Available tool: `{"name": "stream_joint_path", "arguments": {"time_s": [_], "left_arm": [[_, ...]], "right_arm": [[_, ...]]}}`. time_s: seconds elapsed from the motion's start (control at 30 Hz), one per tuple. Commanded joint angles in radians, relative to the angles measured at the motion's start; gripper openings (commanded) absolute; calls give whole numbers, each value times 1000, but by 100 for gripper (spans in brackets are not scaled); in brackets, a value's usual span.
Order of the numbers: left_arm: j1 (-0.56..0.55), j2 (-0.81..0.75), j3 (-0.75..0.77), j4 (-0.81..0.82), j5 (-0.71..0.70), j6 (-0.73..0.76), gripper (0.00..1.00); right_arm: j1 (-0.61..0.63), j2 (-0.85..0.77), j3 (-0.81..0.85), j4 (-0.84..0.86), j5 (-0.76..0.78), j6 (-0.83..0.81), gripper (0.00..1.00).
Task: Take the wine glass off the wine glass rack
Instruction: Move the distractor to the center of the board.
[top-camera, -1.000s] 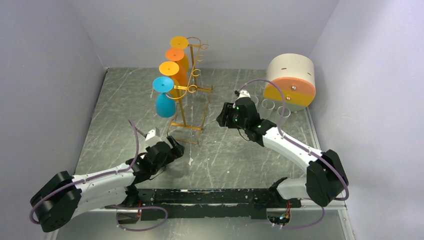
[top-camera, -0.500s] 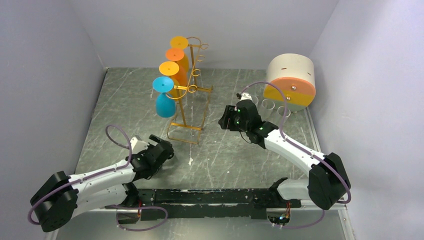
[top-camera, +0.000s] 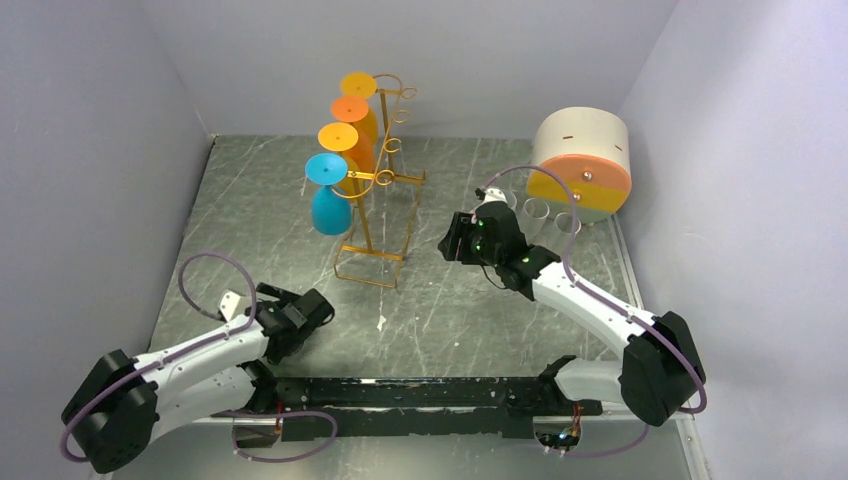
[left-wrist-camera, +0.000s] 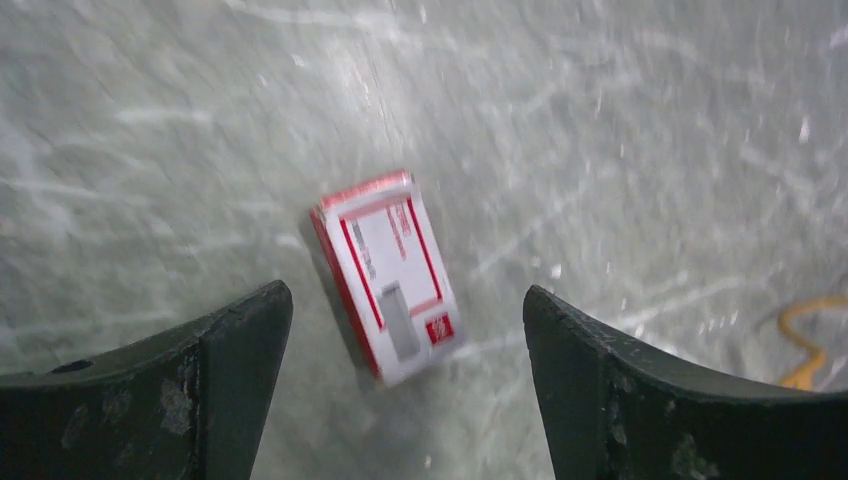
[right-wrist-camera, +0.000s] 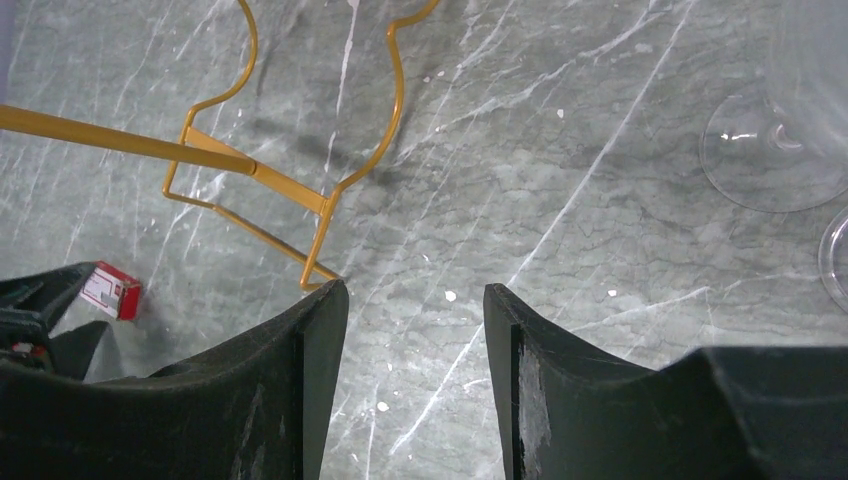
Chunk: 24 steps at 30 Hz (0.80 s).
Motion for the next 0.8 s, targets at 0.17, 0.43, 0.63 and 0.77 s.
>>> {"name": "stream_joint_path", "arguments": {"time_s": [0.17, 0.43, 0.63, 0.77], "left_arm": [[309, -176, 19, 214, 89, 506, 94], [312, -325, 134, 89, 210, 634, 99], [312, -332, 78, 237, 366, 697, 99], [312, -272, 17, 363, 422, 673, 99]], "right_arm": [[-2, -27, -18, -11, -6, 13, 57], [-2, -20, -31, -1, -30, 27, 57], [-3, -20, -30, 7, -32, 26, 57], [-2, -12, -29, 2, -28, 23, 57]]}}
